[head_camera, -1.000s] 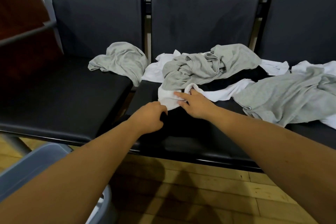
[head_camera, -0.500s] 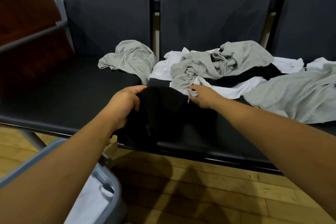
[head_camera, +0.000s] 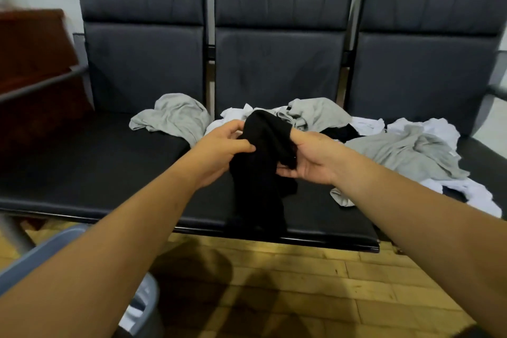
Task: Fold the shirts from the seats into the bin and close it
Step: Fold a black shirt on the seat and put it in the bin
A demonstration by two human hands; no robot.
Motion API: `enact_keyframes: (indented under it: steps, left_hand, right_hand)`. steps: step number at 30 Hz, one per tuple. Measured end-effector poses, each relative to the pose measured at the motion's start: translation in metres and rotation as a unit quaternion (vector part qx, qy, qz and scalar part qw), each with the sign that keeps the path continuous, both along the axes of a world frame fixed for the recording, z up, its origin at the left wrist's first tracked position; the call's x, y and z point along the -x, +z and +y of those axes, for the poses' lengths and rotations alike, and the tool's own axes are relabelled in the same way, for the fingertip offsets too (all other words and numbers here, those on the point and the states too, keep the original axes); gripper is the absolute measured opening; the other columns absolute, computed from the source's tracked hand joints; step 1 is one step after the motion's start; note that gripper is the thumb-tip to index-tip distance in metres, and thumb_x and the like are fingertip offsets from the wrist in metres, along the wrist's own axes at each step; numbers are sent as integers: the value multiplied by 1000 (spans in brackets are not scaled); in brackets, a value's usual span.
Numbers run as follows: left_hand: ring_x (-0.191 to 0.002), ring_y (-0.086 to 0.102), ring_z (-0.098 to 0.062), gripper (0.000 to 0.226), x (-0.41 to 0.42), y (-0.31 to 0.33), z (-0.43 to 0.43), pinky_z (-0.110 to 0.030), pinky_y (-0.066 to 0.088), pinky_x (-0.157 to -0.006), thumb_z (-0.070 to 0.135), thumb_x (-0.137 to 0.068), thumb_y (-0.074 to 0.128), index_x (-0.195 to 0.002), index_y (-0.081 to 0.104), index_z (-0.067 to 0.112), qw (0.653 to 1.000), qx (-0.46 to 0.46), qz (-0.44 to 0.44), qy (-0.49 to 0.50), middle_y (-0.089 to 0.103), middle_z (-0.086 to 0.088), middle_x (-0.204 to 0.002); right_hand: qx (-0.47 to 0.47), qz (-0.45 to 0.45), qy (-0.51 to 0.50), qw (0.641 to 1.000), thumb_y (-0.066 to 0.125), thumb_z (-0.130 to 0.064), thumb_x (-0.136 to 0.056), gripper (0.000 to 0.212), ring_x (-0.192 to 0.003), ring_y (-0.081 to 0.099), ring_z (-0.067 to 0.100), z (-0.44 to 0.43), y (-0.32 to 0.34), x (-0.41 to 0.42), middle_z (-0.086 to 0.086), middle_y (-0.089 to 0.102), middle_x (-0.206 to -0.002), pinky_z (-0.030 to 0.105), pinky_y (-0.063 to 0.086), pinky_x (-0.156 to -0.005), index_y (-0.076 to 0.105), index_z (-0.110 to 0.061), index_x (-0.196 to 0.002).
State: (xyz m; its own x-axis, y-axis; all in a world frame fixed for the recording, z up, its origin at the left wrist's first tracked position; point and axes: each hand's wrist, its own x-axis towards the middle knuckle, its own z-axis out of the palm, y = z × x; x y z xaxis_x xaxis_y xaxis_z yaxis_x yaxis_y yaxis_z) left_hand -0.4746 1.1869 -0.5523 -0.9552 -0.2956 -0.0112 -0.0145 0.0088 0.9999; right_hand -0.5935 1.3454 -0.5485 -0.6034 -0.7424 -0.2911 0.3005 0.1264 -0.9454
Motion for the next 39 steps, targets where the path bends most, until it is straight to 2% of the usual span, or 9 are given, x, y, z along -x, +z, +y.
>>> enact_keyframes:
  steps: [5,8,11,17,22,26,30,35,39]
  left_hand:
    - [-107,69,-29,37,-4,-9,26,-41,55,-99,10,-82,79,-112,59,4,994,104,-21,25,70,-15,-112]
    - [-109,69,-30,43,0,-25,37,-46,53,-102,21,-78,81,-113,61,5,994,107,-38,5,70,-16,-115]
    - [-104,69,-33,50,7,-25,35,-45,52,-98,38,-76,80,-108,60,5,986,151,-70,-15,71,-17,-106]
    - [-121,58,-11,43,5,-16,25,-34,42,-110,61,-85,63,-117,66,33,991,129,0,42,65,2,-126]
    - [-136,49,-6,87,1,-14,35,-22,43,-108,54,-72,81,-147,44,27,984,58,63,-153,52,8,-149]
    - [-118,65,-26,44,3,-18,41,-35,51,-102,23,-81,79,-121,67,8,975,68,-32,-207,70,-11,-123]
    - [-98,61,-35,43,0,-23,25,-44,46,-95,41,-77,82,-95,74,3,968,138,-99,-184,69,-20,-99]
    - [-108,69,-18,22,-5,-18,13,-34,52,-100,20,-102,54,-114,71,14,996,82,16,-27,75,-5,-113]
    - [-78,69,-10,11,-16,-7,-2,-25,51,-79,32,-88,72,-92,76,22,971,222,-55,-68,74,5,-82]
  right_hand:
    - [109,-41,-38,992,48,-29,-94,29,-79,71,16,35,12,-7,0,71,-86,33,55,-71,71,-14,-87]
    - [27,117,-30,992,63,-42,-93,37,-98,73,22,39,-5,-13,8,76,-103,41,57,-91,74,-9,-105]
    - [24,215,-77,973,70,-21,-92,15,-85,73,23,44,-16,-15,12,76,-91,43,57,-83,73,-6,-93]
    - [127,93,-14,987,60,-10,-84,49,-110,62,38,61,2,-13,30,61,-114,49,45,-105,50,25,-117]
    - [118,88,83,986,53,-3,-94,24,-100,66,31,65,9,-20,22,68,-107,40,53,-92,67,3,-112]
    - [124,129,73,981,56,-4,-94,17,-81,66,25,61,17,-18,15,67,-84,35,55,-77,65,-10,-81]
    - [113,162,-20,980,57,-10,-97,14,-68,66,23,68,21,0,18,67,-78,33,55,-67,55,-6,-83]
    - [-73,405,-95,906,69,-31,-92,26,-67,60,10,87,3,32,-5,63,-70,28,49,-65,56,-22,-72]
    - [-32,354,-128,926,68,-21,-94,16,-78,63,15,93,-5,39,-1,66,-79,29,52,-74,64,-19,-79]
